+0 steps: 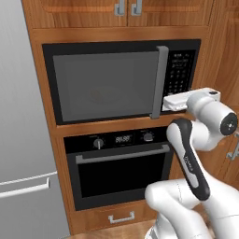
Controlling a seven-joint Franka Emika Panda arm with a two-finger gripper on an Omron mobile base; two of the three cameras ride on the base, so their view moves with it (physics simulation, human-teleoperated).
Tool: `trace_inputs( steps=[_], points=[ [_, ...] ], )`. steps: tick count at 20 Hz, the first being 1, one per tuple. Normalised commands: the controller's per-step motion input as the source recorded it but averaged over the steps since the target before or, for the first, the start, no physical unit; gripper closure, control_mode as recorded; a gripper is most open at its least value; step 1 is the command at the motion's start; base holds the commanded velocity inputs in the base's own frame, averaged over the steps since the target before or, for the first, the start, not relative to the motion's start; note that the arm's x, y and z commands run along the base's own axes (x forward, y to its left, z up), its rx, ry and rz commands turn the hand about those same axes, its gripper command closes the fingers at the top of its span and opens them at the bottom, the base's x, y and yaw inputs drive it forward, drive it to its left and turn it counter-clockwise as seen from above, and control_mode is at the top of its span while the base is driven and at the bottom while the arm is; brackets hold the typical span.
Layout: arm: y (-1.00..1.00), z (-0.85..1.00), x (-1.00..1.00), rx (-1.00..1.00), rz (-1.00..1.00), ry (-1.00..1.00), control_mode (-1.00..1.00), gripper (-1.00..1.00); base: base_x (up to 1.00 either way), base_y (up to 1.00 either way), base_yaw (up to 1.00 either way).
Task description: The microwave is finished heating the fish and sweet potato. Take the bowl containing the food and place it on the dining counter.
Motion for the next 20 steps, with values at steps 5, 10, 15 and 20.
trace_inputs(
  steps=[5, 10, 15, 20],
  points=[
    [0.09, -0.14, 0.58, 0.00, 0.00, -0.01, -1.00, -1.00, 0.00, 0.00, 0.00],
    [0.01, -0.06, 0.62, 0.00, -0.01, 0.00, -1.00, -1.00, 0.00, 0.00, 0.00],
    [0.00, 0.00, 0.63, 0.00, -0.01, 0.00, -1.00, -1.00, 0.00, 0.00, 0.00],
    [0.00, 0.00, 0.61, 0.00, 0.00, 0.00, -1.00, -1.00, 0.00, 0.00, 0.00]
  ],
)
